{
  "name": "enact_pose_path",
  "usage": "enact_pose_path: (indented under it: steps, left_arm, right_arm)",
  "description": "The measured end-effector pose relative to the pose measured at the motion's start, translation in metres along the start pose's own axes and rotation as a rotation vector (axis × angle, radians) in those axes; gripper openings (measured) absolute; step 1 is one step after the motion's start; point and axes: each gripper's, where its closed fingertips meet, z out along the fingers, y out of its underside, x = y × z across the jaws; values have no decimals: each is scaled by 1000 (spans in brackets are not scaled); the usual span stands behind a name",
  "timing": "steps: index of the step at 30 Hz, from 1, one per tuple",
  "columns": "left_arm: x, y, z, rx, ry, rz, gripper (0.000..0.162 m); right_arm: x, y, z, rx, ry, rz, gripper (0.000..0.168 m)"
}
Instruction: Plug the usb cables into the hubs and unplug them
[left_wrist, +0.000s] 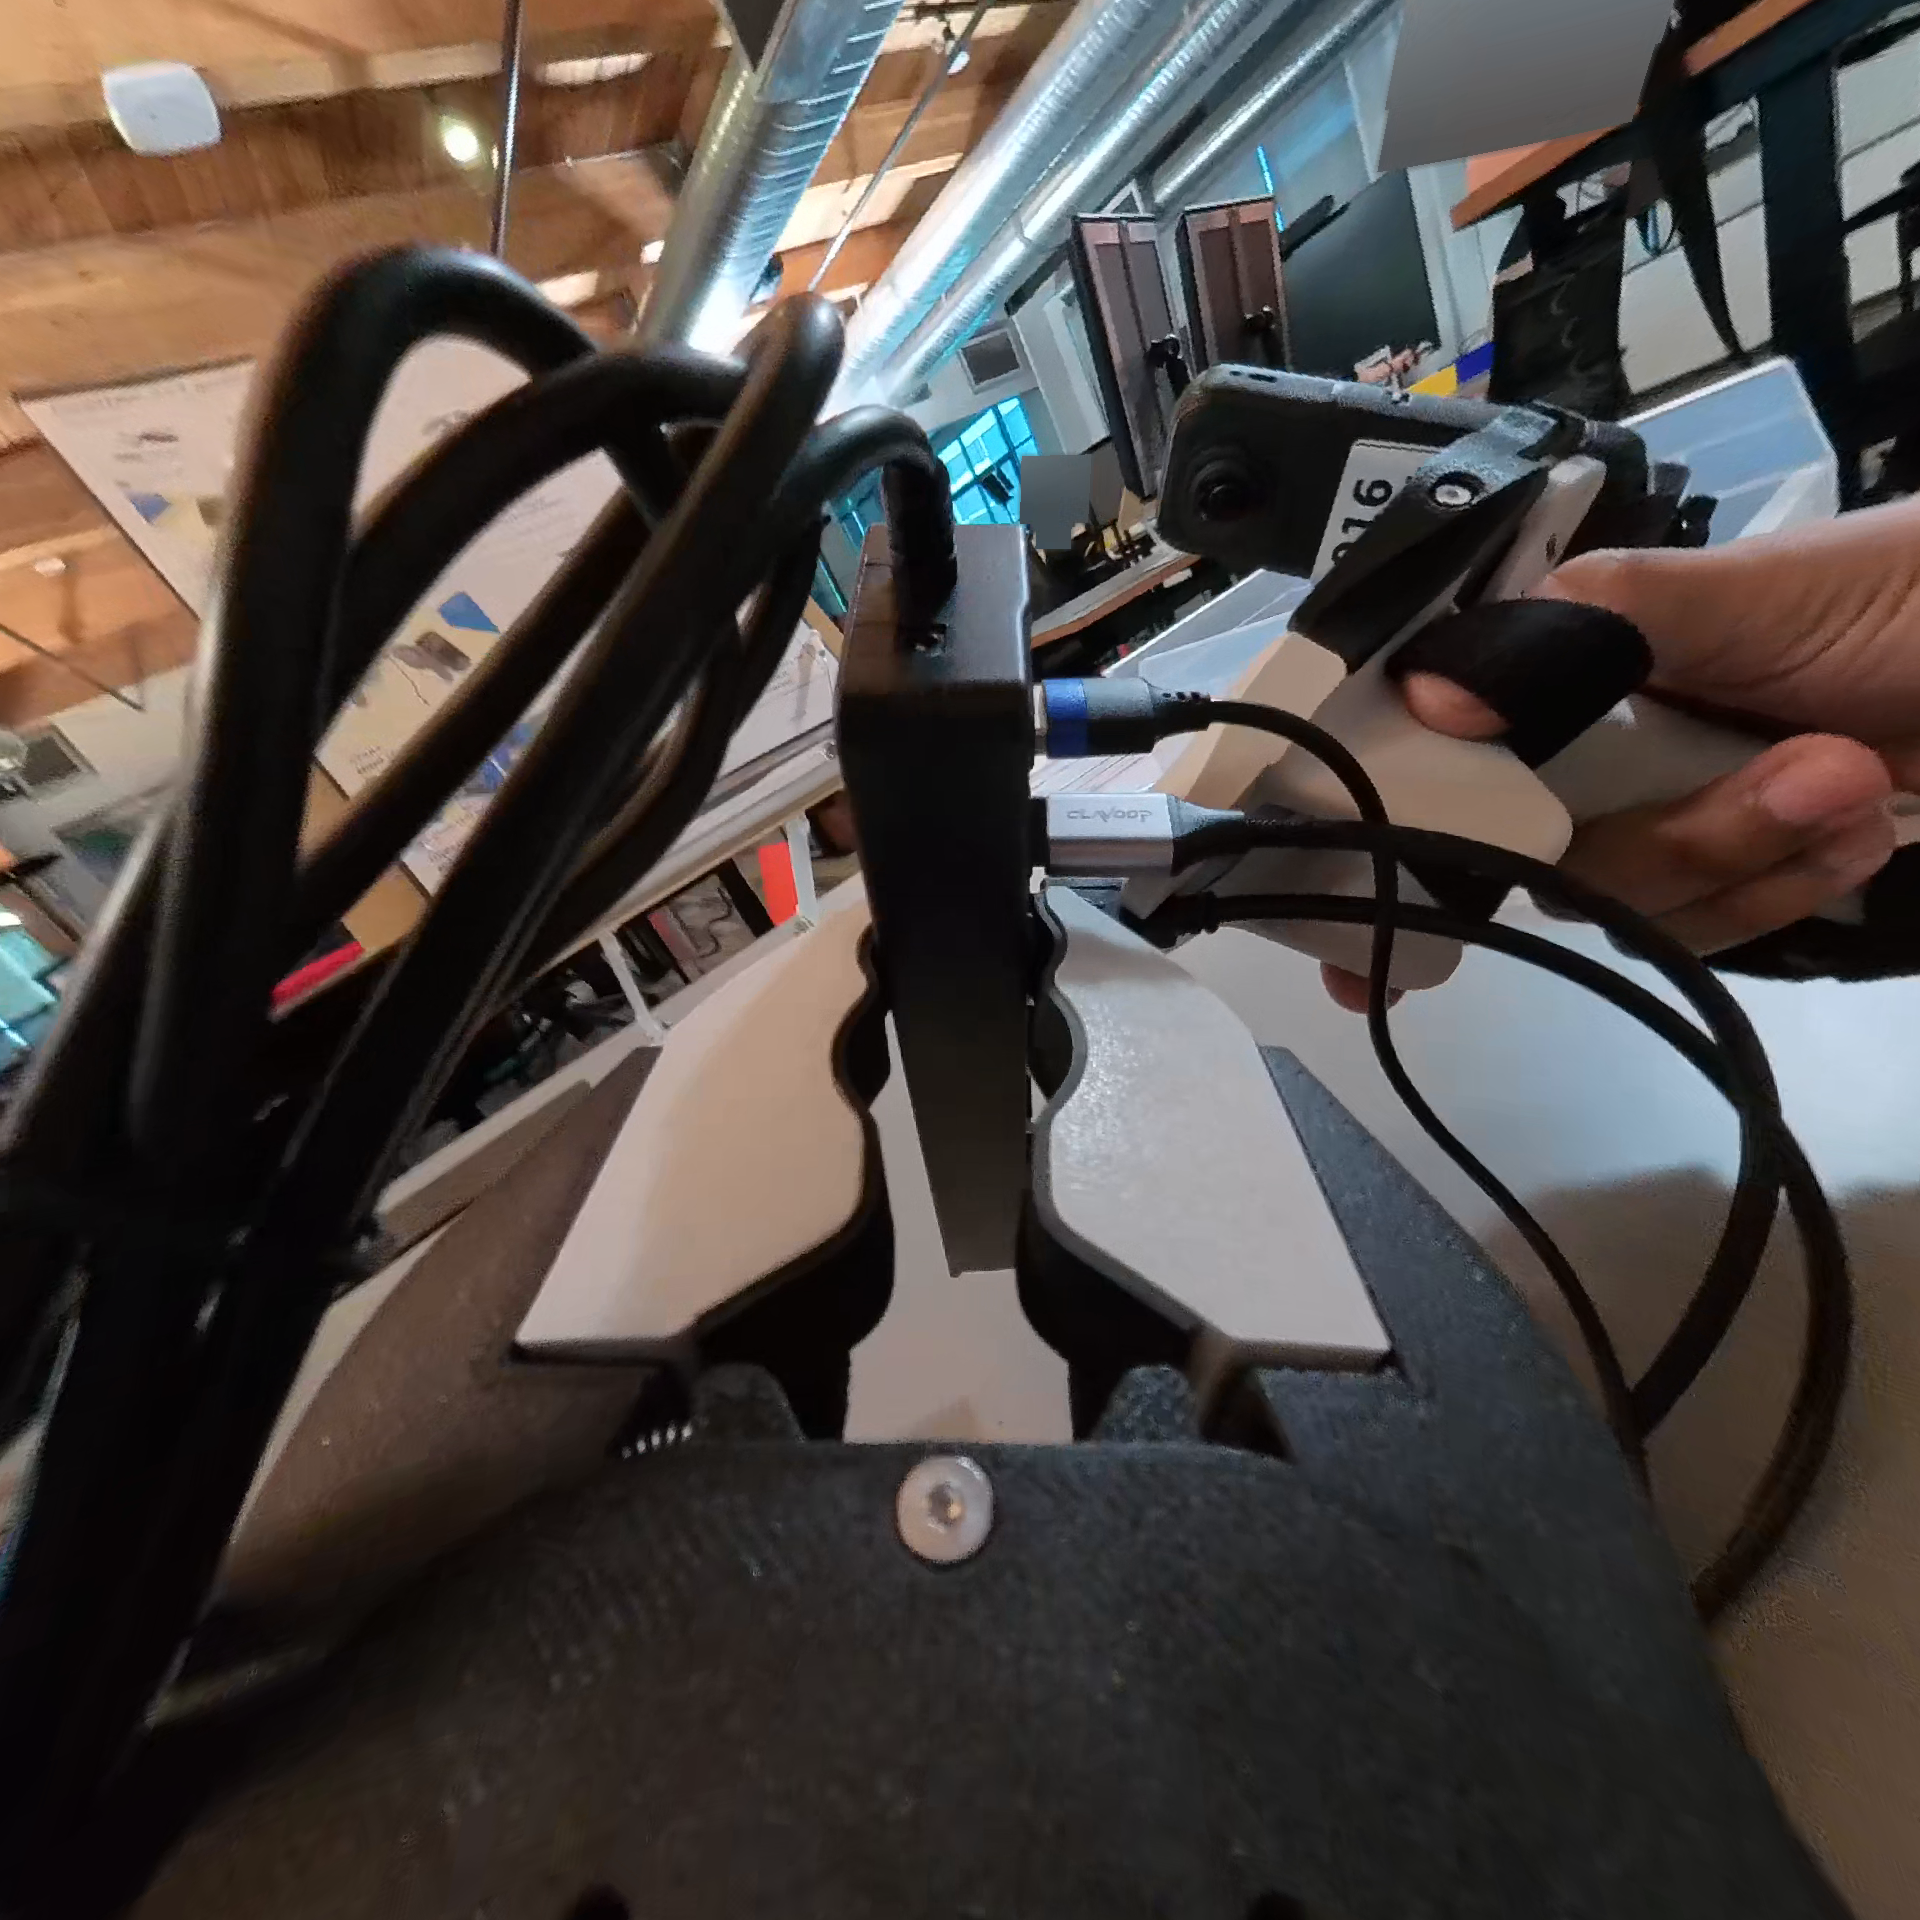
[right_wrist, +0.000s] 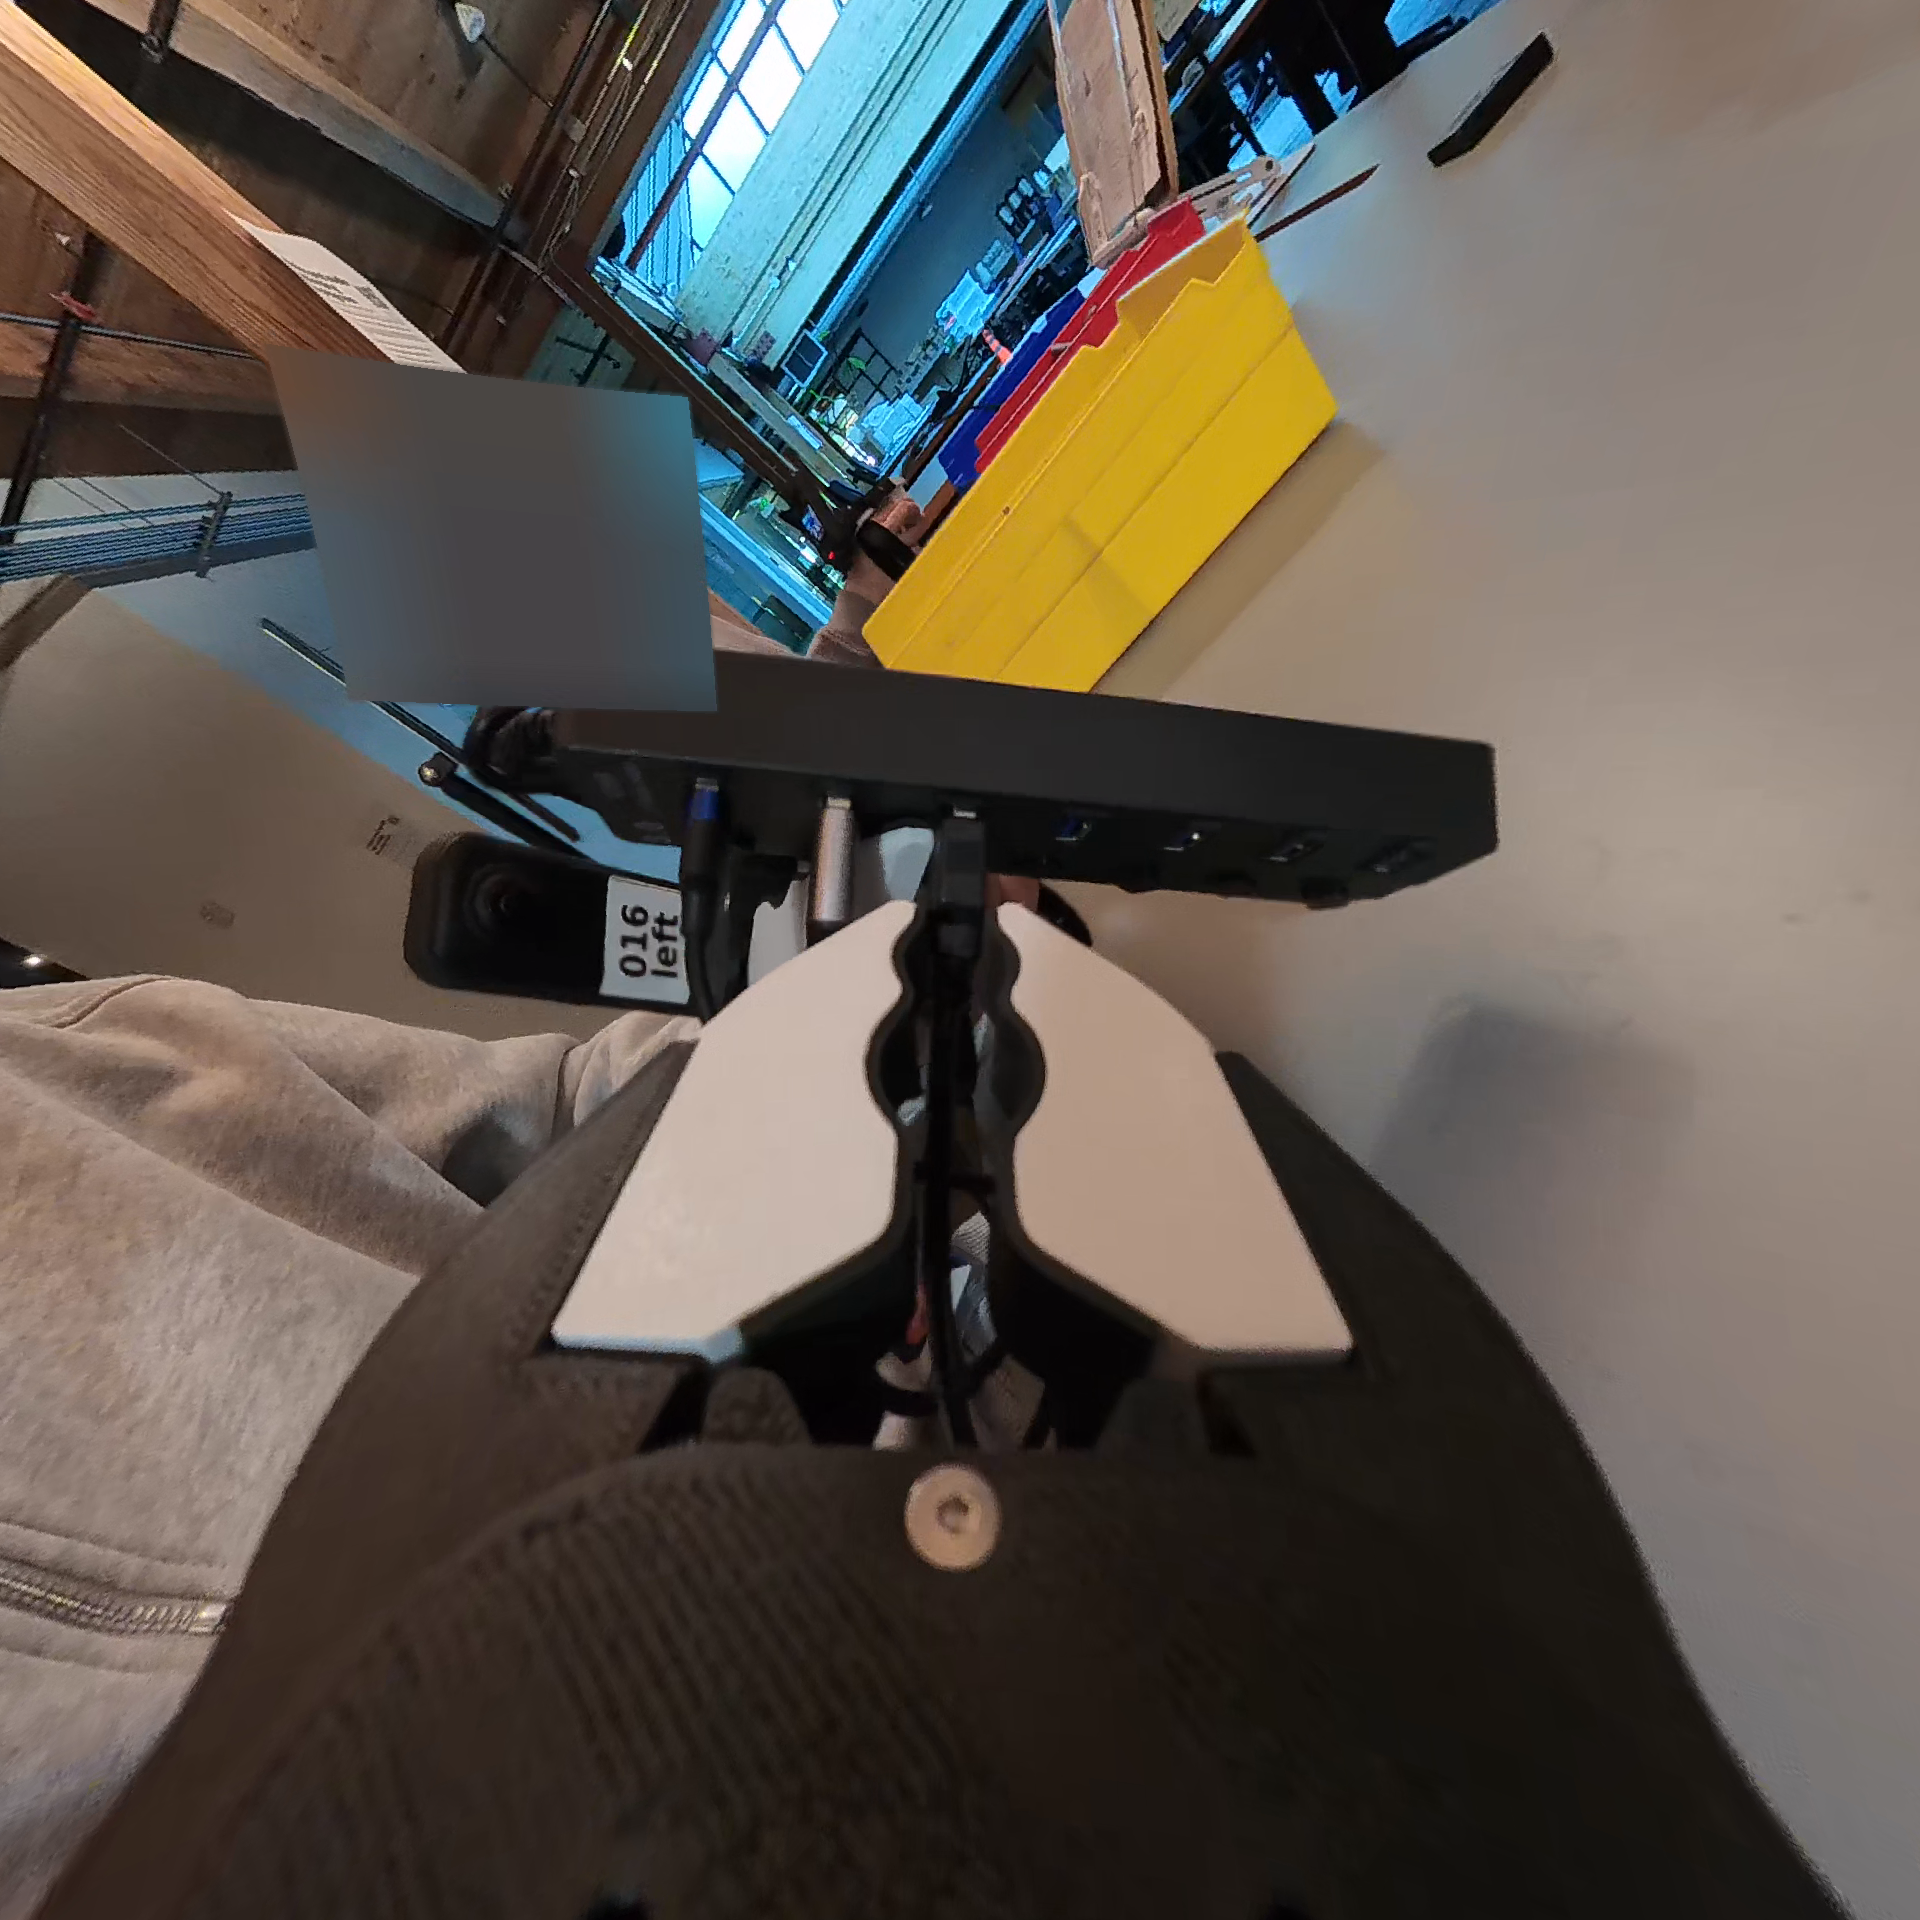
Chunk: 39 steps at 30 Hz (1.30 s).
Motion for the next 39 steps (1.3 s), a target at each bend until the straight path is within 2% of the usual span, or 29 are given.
enact_pose_path:
  steps: [6,13,16,18,20,22,23,24,26,28,33,39]
  left_arm:
    - [-2,4,2,-29,-5,-113,25]
    - [-5,7,5,-60,-6,-220,25]
    - [-6,8,5,-77,-6,-305,25]
    - [-6,4,5,-75,-11,-258,25]
    - [-7,1,5,-70,-12,-231,25]
    - [-4,9,5,-98,-4,-210,25]
    - [-12,13,4,-103,-48,-224,26]
    - [-42,20,-2,-105,-188,-275,25]
    - [-106,36,-26,-117,-336,-406,25]
    - [-132,29,-45,-52,-383,-475,24]
    - [-127,39,-44,-70,-371,-456,24]
    - [-109,42,-34,-74,-287,-450,24]
  right_arm:
    - [1,-2,0,22,-27,60,11]
    - [1,-4,-1,16,28,15,10]
    - [1,-5,-2,7,95,-73,10]
    - [-2,-6,-3,3,103,-103,10]
    - [-4,-8,-4,19,39,-9,10]
    - [2,-4,-4,10,71,-26,10]
    - [4,-3,-4,-22,118,-95,10]
    - [4,-4,-9,-38,154,-153,9]
    - [2,-15,-25,6,148,-146,9]
    - [8,-26,-39,83,118,-110,9]
    - [13,-52,-59,211,61,-77,9]
    - [-49,-111,-105,414,-99,-113,8]
